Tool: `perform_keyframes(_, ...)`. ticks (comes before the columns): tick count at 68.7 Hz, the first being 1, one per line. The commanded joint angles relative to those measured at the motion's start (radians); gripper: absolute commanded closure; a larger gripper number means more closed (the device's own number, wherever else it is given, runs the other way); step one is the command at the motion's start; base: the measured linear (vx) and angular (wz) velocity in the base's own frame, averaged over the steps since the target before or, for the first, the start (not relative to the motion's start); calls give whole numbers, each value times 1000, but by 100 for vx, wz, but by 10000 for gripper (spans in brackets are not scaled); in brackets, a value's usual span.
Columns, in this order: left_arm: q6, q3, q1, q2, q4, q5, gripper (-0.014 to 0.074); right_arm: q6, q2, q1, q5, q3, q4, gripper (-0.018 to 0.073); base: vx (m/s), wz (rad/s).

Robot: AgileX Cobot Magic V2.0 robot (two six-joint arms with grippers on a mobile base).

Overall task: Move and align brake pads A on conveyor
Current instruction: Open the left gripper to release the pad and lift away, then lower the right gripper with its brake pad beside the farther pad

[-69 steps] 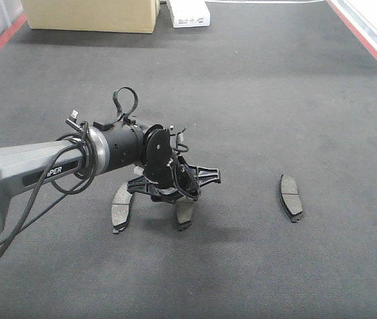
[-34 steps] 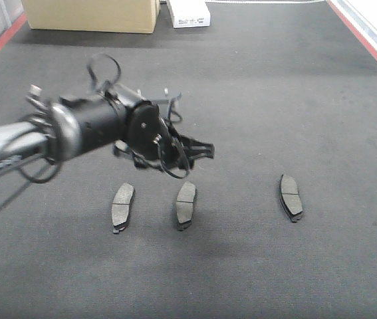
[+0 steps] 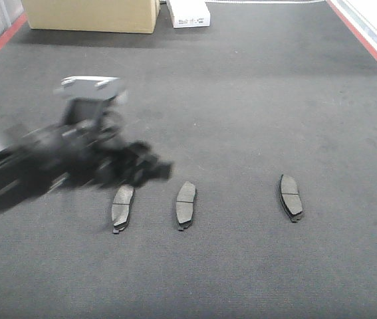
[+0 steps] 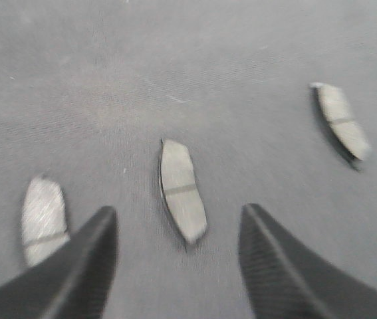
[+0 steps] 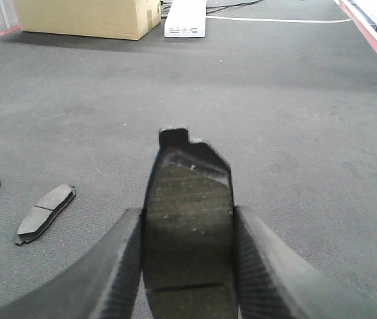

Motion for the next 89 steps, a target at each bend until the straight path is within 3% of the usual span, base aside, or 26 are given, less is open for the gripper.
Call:
perform_keyframes(1,27,97,-2,-148,8,-113,340,-7,8,-1,-89,-29,-24,528,0,0)
perform_keyframes(12,59,269,-2,-357,8,-158,484,-7,8,-1,-89,-29,-24,528,0,0)
perform_keyframes(27,60,423,-2,-624,8,-159,605,-7,8,-1,-89,-29,-24,528,0,0)
perform_keyframes(56,62,613,-2,-1100,8,-110,603,-7,8,-1,-88,-29,-24,528,0,0)
perform_keyframes(89,62,613,-2,-1128,6,-108,602,-7,8,-1,-99,-29,-24,528,0,0)
